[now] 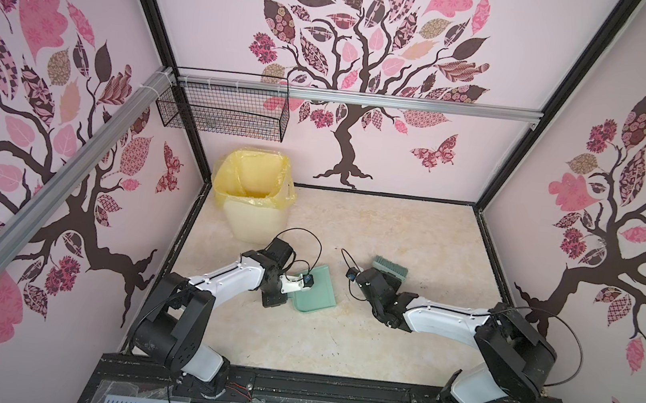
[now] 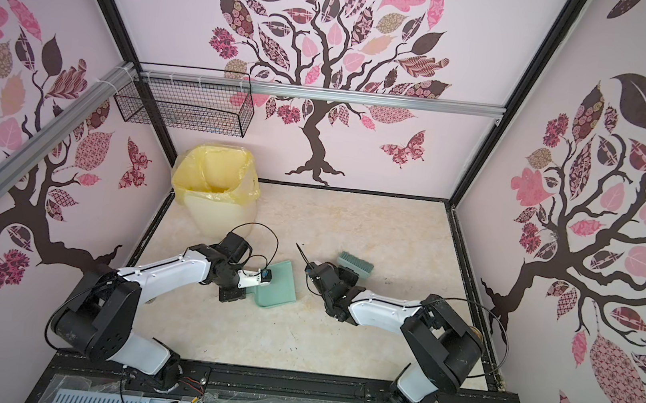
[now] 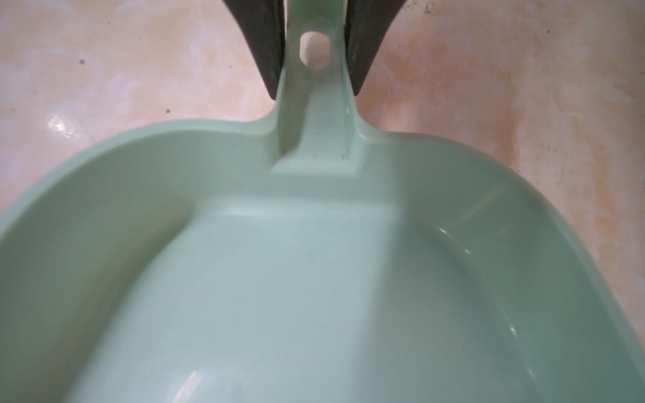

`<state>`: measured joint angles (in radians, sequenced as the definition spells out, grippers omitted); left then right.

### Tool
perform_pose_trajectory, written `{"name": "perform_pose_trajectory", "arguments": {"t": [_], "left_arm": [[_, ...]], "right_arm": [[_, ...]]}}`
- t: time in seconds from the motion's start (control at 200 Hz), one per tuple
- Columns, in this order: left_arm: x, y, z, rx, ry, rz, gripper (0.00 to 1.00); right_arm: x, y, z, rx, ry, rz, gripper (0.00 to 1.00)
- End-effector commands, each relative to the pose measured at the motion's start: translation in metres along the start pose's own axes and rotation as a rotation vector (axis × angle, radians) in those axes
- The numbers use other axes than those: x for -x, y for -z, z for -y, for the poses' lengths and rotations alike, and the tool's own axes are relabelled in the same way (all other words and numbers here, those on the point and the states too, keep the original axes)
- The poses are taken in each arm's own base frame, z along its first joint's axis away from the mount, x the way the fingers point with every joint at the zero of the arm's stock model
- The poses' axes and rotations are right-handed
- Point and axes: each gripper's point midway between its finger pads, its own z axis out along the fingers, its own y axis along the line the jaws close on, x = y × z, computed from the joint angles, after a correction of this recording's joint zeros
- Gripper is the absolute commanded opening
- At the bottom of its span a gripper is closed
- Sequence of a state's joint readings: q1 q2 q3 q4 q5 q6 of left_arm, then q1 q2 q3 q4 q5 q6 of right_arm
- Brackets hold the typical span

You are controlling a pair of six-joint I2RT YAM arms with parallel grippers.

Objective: Sweep away the paper scraps from the table
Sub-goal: 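Set down the dustpan and brush and open both grippers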

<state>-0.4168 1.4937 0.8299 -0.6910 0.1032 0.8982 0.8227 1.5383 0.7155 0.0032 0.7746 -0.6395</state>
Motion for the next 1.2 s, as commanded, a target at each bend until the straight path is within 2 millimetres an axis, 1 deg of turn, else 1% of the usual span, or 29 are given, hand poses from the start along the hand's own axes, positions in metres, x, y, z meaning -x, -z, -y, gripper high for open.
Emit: {"name": "perform_pose_trajectory", "arguments": {"t": [0.0,0.08,0.125,0.15,0.2,0.325,0.585,0.67,0.76,0.79,0.865,0.91,0.94,0.95,1.015,1.06,1.135,1.195], "left_arm": [[0.012,0.018,-0.008,0.017,-0.002,0.042,0.21],[0.010,0.020,-0.008,0.019,0.000,0.033,0.25],[0.009,0.021,-0.007,0.017,0.001,0.029,0.28],[0.009,0.021,-0.007,0.015,0.000,0.029,0.28],[0.008,0.021,-0.006,0.013,0.001,0.025,0.29],[0.004,0.019,-0.004,0.006,0.003,0.005,0.31],[0.002,0.017,-0.003,-0.001,0.008,-0.006,0.36],[0.003,0.019,-0.004,-0.003,0.011,-0.006,0.39],[0.005,0.025,-0.004,-0.008,0.012,0.000,0.44],[0.007,0.028,-0.003,-0.012,0.012,0.004,0.45],[0.011,0.035,0.000,-0.033,0.009,0.018,0.47],[0.013,0.042,0.004,-0.054,0.005,0.029,0.47],[0.016,0.047,0.006,-0.063,0.003,0.044,0.48],[0.017,0.050,0.006,-0.065,0.003,0.048,0.48],[0.023,0.063,0.010,-0.077,0.008,0.086,0.49],[0.028,0.073,0.011,-0.074,0.014,0.114,0.49],[0.038,0.093,0.009,-0.056,0.035,0.180,0.49],[0.049,0.116,0.004,-0.038,0.083,0.273,0.49]], "right_arm": [[-0.006,0.011,-0.009,0.096,-0.058,-0.014,0.14],[-0.006,0.016,-0.011,0.132,-0.075,-0.008,0.19],[-0.007,0.018,-0.012,0.148,-0.083,-0.010,0.25],[-0.008,0.019,-0.014,0.159,-0.088,-0.008,0.29],[-0.008,0.022,-0.014,0.170,-0.098,-0.005,0.33],[-0.010,0.028,-0.018,0.213,-0.122,-0.001,0.40],[-0.012,0.043,-0.019,0.279,-0.173,0.014,0.48],[-0.015,0.048,-0.024,0.320,-0.175,0.004,0.50],[-0.016,0.056,-0.032,0.392,-0.179,0.003,0.56],[-0.016,0.060,-0.037,0.426,-0.179,0.004,0.58],[-0.014,0.070,-0.046,0.511,-0.190,0.014,0.70],[-0.012,0.075,-0.050,0.557,-0.198,0.020,0.83],[-0.011,0.079,-0.053,0.582,-0.204,0.023,0.97],[-0.010,0.080,-0.053,0.591,-0.206,0.026,0.99],[-0.007,0.087,-0.056,0.634,-0.220,0.037,0.99],[-0.004,0.091,-0.054,0.647,-0.235,0.048,1.00],[0.008,0.101,-0.043,0.655,-0.283,0.107,1.00],[0.025,0.114,-0.026,0.653,-0.344,0.197,1.00]]}}
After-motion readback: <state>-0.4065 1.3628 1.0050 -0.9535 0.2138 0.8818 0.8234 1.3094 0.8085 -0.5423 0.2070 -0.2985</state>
